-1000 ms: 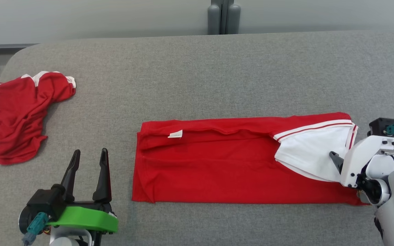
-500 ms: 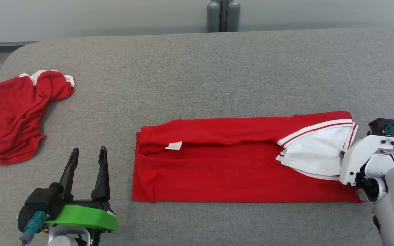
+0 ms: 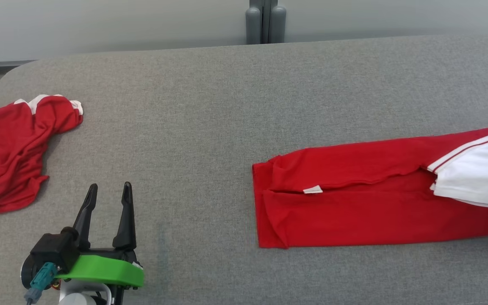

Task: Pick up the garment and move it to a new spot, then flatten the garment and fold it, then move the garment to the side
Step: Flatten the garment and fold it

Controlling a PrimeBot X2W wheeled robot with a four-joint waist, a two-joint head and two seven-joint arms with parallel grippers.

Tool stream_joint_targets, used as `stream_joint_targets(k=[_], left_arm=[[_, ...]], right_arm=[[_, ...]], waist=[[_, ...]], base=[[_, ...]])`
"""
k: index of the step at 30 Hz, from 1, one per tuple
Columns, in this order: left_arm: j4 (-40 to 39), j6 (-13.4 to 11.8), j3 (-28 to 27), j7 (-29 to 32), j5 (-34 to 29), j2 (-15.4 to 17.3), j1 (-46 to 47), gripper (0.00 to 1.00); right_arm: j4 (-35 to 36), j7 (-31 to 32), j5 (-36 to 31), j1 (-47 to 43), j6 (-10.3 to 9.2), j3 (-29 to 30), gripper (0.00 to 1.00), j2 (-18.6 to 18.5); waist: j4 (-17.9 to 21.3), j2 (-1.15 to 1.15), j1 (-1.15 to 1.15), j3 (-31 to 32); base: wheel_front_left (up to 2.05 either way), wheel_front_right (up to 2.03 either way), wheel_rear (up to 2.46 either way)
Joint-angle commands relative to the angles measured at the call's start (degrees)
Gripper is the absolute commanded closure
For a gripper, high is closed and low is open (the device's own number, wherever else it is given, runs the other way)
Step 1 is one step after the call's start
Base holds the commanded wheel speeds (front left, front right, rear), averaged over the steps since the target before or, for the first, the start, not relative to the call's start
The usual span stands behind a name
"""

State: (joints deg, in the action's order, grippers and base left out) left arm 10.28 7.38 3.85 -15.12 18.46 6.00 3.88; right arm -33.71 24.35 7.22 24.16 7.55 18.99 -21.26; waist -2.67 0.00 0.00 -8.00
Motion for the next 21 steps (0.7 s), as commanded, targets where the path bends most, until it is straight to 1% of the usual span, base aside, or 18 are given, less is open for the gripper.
stream_joint_targets(k=[1, 3, 6, 8, 10, 15, 18, 21], left_arm=[[0.09, 0.13, 0.15, -0.02, 0.40, 0.35, -0.67, 0.00], [0.27, 0.12, 0.30, -0.02, 0.44, 0.41, -0.98, 0.00], [0.35, 0.12, 0.40, -0.02, 0.60, 0.48, -1.05, 0.00], [0.50, 0.12, 0.54, -0.02, 0.61, 0.54, -1.35, 0.00], [0.64, 0.12, 0.72, -0.02, 0.66, 0.59, -1.51, 0.00], [0.78, 0.13, 0.96, -0.02, 0.85, 0.79, -1.88, 0.00], [0.79, 0.13, 1.10, -0.02, 0.91, 0.88, -1.99, 0.00], [0.89, 0.13, 1.31, -0.02, 0.89, 0.91, -1.85, 0.00]], right_arm=[[1.52, 0.68, -1.29, -1.30, -0.12, 0.79, 1.00, -0.04], [4.23, 1.76, -2.90, -2.35, -0.12, 1.51, 1.00, 0.34], [8.60, 3.28, -3.96, -4.04, -0.12, 0.71, 1.00, 1.60], [12.00, 4.67, -4.28, -5.15, -0.11, -1.22, 1.00, 2.91], [15.35, 6.14, -3.05, -6.18, -0.10, -3.97, 1.00, 4.67], [22.79, 9.57, 0.58, -7.98, -0.10, -15.51, 1.00, 6.19], [24.84, 11.03, 2.69, -7.17, -0.10, -22.57, 1.00, 6.69], [24.82, 12.02, 5.29, -5.04, -0.10, -29.52, 1.00, 7.41]], waist=[[0.23, 0.00, 0.00, 0.46], [0.37, 0.00, 0.00, 0.93], [0.53, 0.00, 0.00, 1.53], [0.54, 0.00, 0.00, 1.99], [0.47, 0.00, 0.00, 2.42], [0.19, 0.00, 0.00, 3.02], [-0.05, 0.00, 0.00, 3.12], [-0.45, 0.00, 0.00, 3.19]], base=[[0.00, 0.00, 0.00], [0.00, 0.00, 0.00], [0.00, 0.00, 0.00], [0.00, 0.00, 0.00], [0.00, 0.00, 0.00], [0.00, 0.00, 0.00], [0.00, 0.00, 0.00], [0.00, 0.00, 0.00]])
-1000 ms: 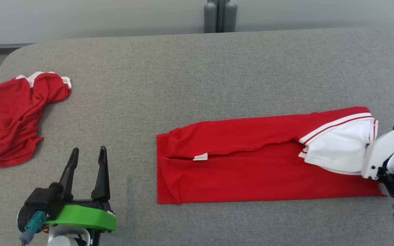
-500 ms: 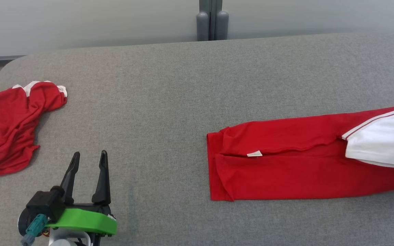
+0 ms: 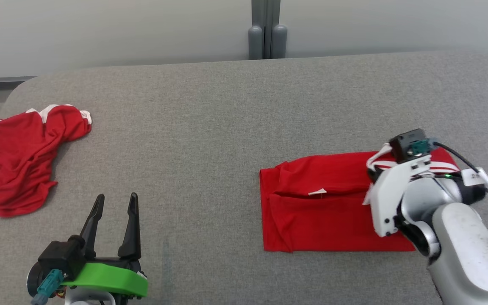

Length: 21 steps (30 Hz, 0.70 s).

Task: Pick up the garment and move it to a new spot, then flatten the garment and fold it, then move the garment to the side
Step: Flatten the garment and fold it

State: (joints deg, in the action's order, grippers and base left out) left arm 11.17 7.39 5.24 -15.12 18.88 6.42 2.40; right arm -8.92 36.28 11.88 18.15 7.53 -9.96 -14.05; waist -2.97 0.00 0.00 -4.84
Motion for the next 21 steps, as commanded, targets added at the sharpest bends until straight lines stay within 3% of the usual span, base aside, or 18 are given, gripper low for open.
stream_joint_targets(k=[1, 7, 17, 18, 19, 21], left_arm=[[0.04, 0.12, -0.04, -0.02, 0.46, 0.48, -0.31, 0.00], [0.27, 0.12, 0.73, -0.02, 0.55, 0.24, 0.50, 0.00], [0.36, 0.12, 1.34, -0.02, 0.74, -0.06, 2.02, 0.00], [0.34, 0.12, 1.39, -0.02, 0.78, -0.08, 2.06, 0.00], [0.33, 0.12, 1.26, -0.02, 0.81, -0.08, 2.02, 0.00], [0.16, 0.12, 1.08, -0.02, 0.73, -0.21, 1.93, 0.00]], right_arm=[[-0.43, 0.33, 1.22, 1.60, -0.08, -2.39, 1.00, 0.42], [-6.69, 0.41, 5.48, 7.27, -0.08, -12.77, 1.00, 3.88], [-20.20, -2.91, 8.95, 13.47, -0.07, -18.09, 1.00, 8.58], [-21.07, -3.14, 9.35, 13.58, -0.07, -18.17, 0.69, 8.75], [-21.73, -3.43, 9.68, 13.87, -0.07, -18.39, 0.00, 8.90], [-22.27, -4.24, 10.23, 14.57, -0.07, -18.44, 0.00, 9.01]], waist=[[-0.29, 0.00, 0.00, 0.06], [-1.64, 0.00, 0.00, -0.04], [-4.84, 0.00, 0.00, -1.23], [-5.02, 0.00, 0.00, -1.31], [-5.15, 0.00, 0.00, -1.37], [-5.27, 0.00, 0.00, -1.52]], base=[[0.00, 0.00, 0.00], [0.00, 0.00, 0.00], [0.00, 0.00, 0.00], [0.00, 0.00, 0.00], [0.00, 0.00, 0.00], [0.00, 0.00, 0.00]])
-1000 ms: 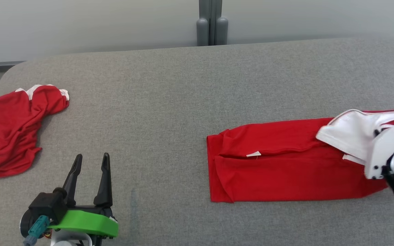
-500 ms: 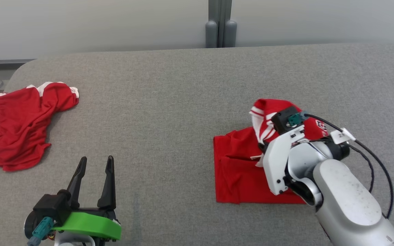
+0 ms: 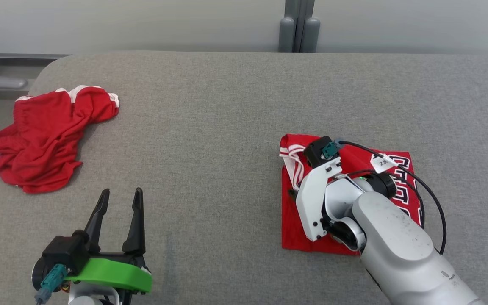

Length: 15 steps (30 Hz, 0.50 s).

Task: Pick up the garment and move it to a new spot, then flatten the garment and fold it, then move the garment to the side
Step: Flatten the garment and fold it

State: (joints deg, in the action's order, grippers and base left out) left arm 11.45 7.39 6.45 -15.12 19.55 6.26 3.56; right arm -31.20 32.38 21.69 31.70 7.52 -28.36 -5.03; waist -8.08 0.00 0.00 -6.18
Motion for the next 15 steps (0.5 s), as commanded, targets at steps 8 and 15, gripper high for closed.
stream_joint_targets(k=[8, 15], left_arm=[[-0.33, 0.12, -1.24, -0.02, -0.44, -0.54, 0.28, 0.00], [-0.90, 0.12, -1.96, -0.02, -0.82, -0.81, -0.46, 0.00]], right_arm=[[10.31, 0.28, 9.54, -1.67, -0.06, -1.28, 0.00, -1.31], [27.47, -7.73, 11.52, -6.96, -0.06, 4.73, 0.00, -7.32]], waist=[[0.84, 0.00, 0.00, 0.19], [2.88, 0.00, 0.00, 0.79]], base=[[0.00, 0.00, 0.00], [0.00, 0.00, 0.00]])
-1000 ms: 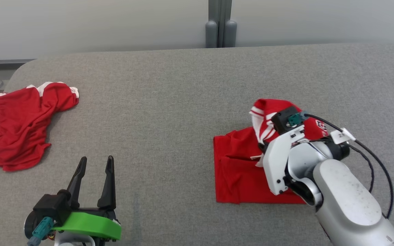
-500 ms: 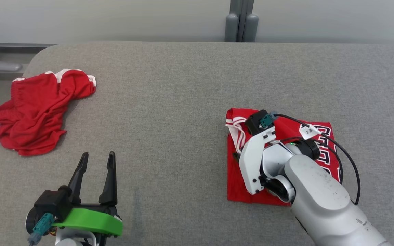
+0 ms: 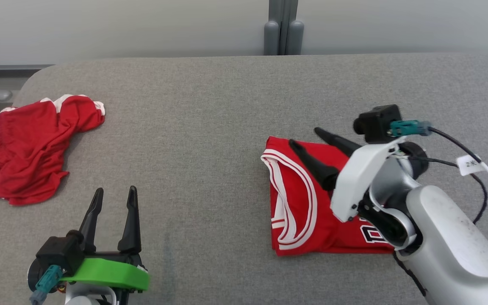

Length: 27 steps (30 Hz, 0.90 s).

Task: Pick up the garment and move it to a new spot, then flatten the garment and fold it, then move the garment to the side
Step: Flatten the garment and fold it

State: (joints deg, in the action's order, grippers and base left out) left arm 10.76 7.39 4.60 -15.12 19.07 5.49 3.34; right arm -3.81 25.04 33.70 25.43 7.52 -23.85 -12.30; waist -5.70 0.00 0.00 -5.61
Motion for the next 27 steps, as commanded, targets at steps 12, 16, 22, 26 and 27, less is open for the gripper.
stream_joint_targets(k=[12, 16, 22, 26, 27], left_arm=[[-0.07, 0.12, -0.71, -0.02, -0.30, 0.08, -1.29, 0.00], [-0.16, 0.12, -0.96, -0.02, -0.38, 0.08, -2.08, 0.00], [0.23, 0.12, -1.10, -0.02, -0.74, 0.18, -3.45, 0.00], [0.27, 0.12, -1.39, -0.02, -0.97, 0.31, -4.34, 0.00], [0.21, 0.12, -1.44, -0.02, -1.10, 0.26, -4.66, 0.00]], right_arm=[[1.66, -24.69, -23.15, -14.79, -0.06, 15.09, 0.00, -3.00], [-1.62, -32.56, -26.25, -18.25, -0.06, 18.15, 0.00, -1.55], [-6.87, -37.66, -28.31, -20.03, -0.06, 20.32, 0.00, -0.92], [-7.33, -38.91, -28.87, -20.62, -0.06, 22.34, 0.00, 0.55], [-7.24, -39.05, -29.08, -20.79, -0.06, 22.93, 0.00, 0.97]], waist=[[2.80, 0.00, 0.00, 2.12], [3.57, 0.00, 0.00, 3.12], [4.19, 0.00, 0.00, 5.07], [4.68, 0.00, 0.00, 5.95], [4.80, 0.00, 0.00, 6.14]], base=[[0.00, 0.00, 0.00], [0.00, 0.00, 0.00], [0.00, 0.00, 0.00], [0.00, 0.00, 0.00], [0.00, 0.00, 0.00]])
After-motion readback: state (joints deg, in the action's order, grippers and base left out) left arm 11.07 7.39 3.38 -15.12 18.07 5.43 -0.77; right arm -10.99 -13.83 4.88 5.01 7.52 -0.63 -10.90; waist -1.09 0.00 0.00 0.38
